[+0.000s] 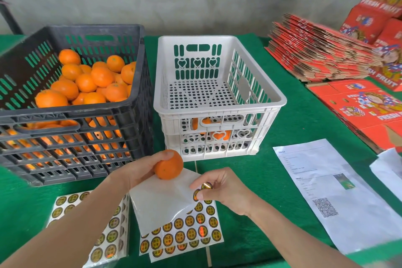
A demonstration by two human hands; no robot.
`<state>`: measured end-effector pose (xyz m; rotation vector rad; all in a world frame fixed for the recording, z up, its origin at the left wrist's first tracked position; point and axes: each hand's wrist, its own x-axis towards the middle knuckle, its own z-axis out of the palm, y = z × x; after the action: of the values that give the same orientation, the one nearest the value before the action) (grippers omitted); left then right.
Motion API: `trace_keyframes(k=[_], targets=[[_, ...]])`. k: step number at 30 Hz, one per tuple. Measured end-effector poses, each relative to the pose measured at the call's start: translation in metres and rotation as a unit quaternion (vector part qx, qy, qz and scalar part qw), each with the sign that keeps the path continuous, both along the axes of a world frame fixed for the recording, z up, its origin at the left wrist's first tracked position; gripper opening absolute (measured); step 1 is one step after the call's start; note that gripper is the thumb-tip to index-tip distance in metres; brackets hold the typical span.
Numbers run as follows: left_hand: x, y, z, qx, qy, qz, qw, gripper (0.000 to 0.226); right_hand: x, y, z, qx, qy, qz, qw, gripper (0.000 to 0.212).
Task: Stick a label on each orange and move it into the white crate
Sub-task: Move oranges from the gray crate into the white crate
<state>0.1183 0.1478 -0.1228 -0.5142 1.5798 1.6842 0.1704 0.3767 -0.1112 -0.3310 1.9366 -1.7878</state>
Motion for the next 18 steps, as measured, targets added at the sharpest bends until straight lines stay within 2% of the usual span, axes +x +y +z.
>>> trace_keyframes(k=[5,8,9,13,15,18], targets=[[0.000,-0.001,-0.001,0.006,0.017,-0.034,0.999,0.075,0.001,0.004,0.004,-0.010,-0.010,0.004,1.000,0.037],[0.002,-0.003,0.000,-0.030,0.058,-0.091,0.994,0.097,0.001,0.011,0.006,-0.016,-0.048,0.021,0.998,0.033],[0.002,-0.002,0.000,-0.054,0.074,-0.116,0.989,0.097,0.001,0.013,0.006,-0.008,-0.062,0.026,0.998,0.032],[0.009,0.007,-0.005,-0.136,0.167,-0.213,0.953,0.061,-0.007,0.020,0.003,0.037,-0.095,-0.065,0.993,0.027],[0.012,0.011,-0.010,-0.159,0.195,-0.255,0.934,0.059,-0.010,0.019,0.003,0.029,-0.097,-0.104,0.989,0.024],[0.013,0.012,-0.016,-0.241,0.241,-0.273,0.899,0.067,-0.010,0.014,0.005,0.033,-0.078,-0.129,0.988,0.023]])
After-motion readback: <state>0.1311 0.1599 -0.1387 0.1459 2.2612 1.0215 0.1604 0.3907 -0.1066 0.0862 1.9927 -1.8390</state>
